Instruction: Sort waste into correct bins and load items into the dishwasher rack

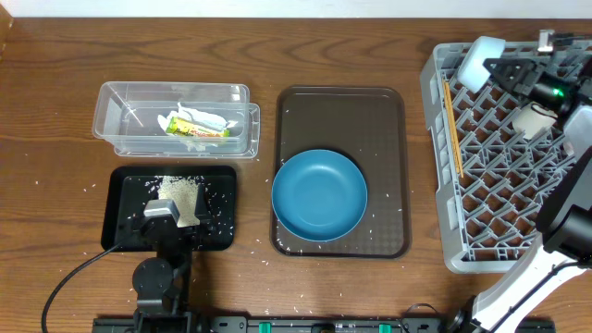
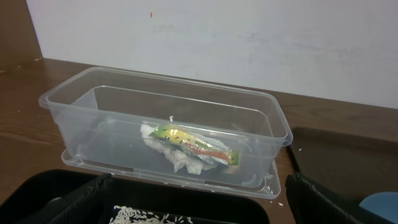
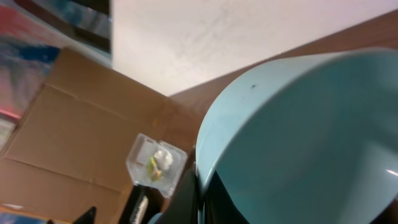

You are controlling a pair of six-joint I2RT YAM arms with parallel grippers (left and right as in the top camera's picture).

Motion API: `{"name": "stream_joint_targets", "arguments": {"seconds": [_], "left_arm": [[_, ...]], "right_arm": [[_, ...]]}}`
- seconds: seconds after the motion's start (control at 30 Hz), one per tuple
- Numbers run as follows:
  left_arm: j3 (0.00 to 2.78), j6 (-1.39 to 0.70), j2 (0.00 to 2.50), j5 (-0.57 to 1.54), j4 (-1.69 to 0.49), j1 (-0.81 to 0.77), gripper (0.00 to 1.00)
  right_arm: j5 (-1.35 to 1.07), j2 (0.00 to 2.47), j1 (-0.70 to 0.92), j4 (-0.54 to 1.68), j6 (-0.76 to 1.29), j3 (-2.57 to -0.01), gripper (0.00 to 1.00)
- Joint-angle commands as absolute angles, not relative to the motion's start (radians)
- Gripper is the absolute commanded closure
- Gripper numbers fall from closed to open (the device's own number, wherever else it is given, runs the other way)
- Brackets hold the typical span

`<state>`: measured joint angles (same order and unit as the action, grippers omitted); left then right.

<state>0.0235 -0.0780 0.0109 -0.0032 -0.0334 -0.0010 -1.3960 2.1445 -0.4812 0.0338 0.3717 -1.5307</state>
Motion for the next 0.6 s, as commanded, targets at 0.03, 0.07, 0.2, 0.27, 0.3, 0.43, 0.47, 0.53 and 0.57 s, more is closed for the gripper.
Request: {"name": "stream_joint_targets", "arguments": {"seconds": [0.03, 0.07, 0.2, 0.27, 0.3, 0.43, 0.47, 0.53, 0.57], "left_arm": [[0.004, -0.072, 0.004, -0.019, -0.071, 0.004, 0.11], [0.004, -0.072, 0.004, -0.019, -0.071, 0.004, 0.11], [0.004, -0.072, 0.004, -0.019, -0.071, 0.004, 0.11], [0.004, -0.072, 0.004, -0.019, -0.071, 0.004, 0.11], [0.004, -0.072, 0.004, -0.019, -0.071, 0.004, 0.11], [0.004, -0.072, 0.004, -0.019, -0.071, 0.004, 0.11], [0.004, -0.072, 0.004, -0.019, -0.071, 0.004, 0.11], [0.004, -0.072, 0.004, -0.019, -0.071, 0.004, 0.11], [0.004, -0.072, 0.004, -0.019, -0.071, 0.004, 0.11]], "right_arm": [[-1.496, 2.165, -0.518, -0.114, 0.574, -1.531, 0.99], [-1.519, 2.165, -0.525, -0.196, 0.651, -1.531, 0.99], [-1.557, 2.165, -0.562, -0.576, 0.978, -1.531, 0.99], [-1.557, 2.165, -0.593, -0.783, 1.148, -1.531, 0.99], [-1.554, 2.165, -0.611, -0.873, 1.214, -1.531, 0.99], [-1.522, 2.165, -0.699, -1.034, 1.348, -1.531, 0.99], [-1.515, 2.165, -0.727, -1.020, 1.345, -1.531, 0.99], [-1.508, 2.166, -0.768, -0.977, 1.317, -1.531, 0.99], [-1.506, 2.166, -0.788, -0.951, 1.296, -1.531, 0.99]]}}
